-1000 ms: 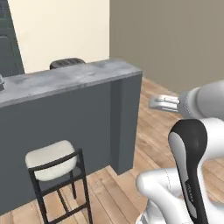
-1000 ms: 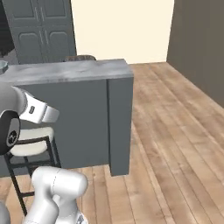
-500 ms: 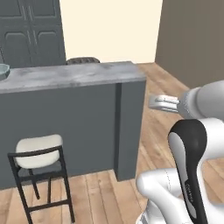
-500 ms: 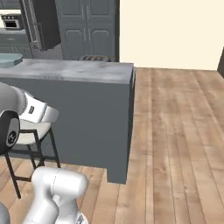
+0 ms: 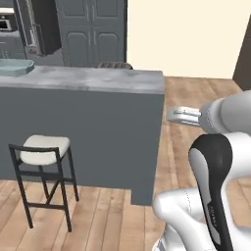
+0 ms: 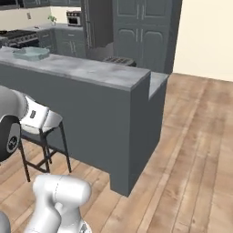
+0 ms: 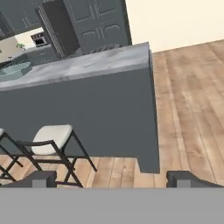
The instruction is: Place the cold items (cucumber and broccoli) from the fridge in one tupperware on the dining counter. Place the warm items (kebab skewer and hot dog) in the stove area in another tupperware.
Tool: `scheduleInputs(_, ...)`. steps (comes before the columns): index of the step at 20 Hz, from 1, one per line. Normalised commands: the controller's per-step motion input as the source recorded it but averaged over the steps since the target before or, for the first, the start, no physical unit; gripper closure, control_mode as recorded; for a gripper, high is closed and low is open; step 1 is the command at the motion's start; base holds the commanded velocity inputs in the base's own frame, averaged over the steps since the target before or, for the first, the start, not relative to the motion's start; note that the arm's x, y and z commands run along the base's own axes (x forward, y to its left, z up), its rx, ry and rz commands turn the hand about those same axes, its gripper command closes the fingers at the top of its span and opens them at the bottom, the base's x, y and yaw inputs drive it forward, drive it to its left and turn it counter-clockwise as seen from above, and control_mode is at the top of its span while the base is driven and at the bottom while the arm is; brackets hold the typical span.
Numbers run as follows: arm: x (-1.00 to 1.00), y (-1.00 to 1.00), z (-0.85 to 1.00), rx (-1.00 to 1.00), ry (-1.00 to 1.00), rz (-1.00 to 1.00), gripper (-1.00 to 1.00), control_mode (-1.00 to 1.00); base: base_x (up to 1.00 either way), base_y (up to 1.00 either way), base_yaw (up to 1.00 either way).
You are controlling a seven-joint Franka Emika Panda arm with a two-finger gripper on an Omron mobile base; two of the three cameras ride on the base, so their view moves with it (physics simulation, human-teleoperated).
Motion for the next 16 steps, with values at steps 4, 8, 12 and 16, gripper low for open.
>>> scheduleInputs(4, 0.0, 0.0, 0.0, 0.0, 0.0, 0.0, -1.0, 1.0, 0.16, -1.0, 0.46)
scheduleInputs(8, 0.0, 0.0, 0.0, 0.0, 0.0, 0.0, -1.0, 1.0, 0.15, -1.0, 0.4)
scheduleInputs(12, 0.0, 0.0, 0.0, 0.0, 0.0, 0.0, -1.0, 1.0, 0.15, -1.0, 0.39)
scheduleInputs(16, 0.0, 0.0, 0.0, 0.0, 0.0, 0.0, -1.0, 1.0, 0.14, -1.0, 0.4)
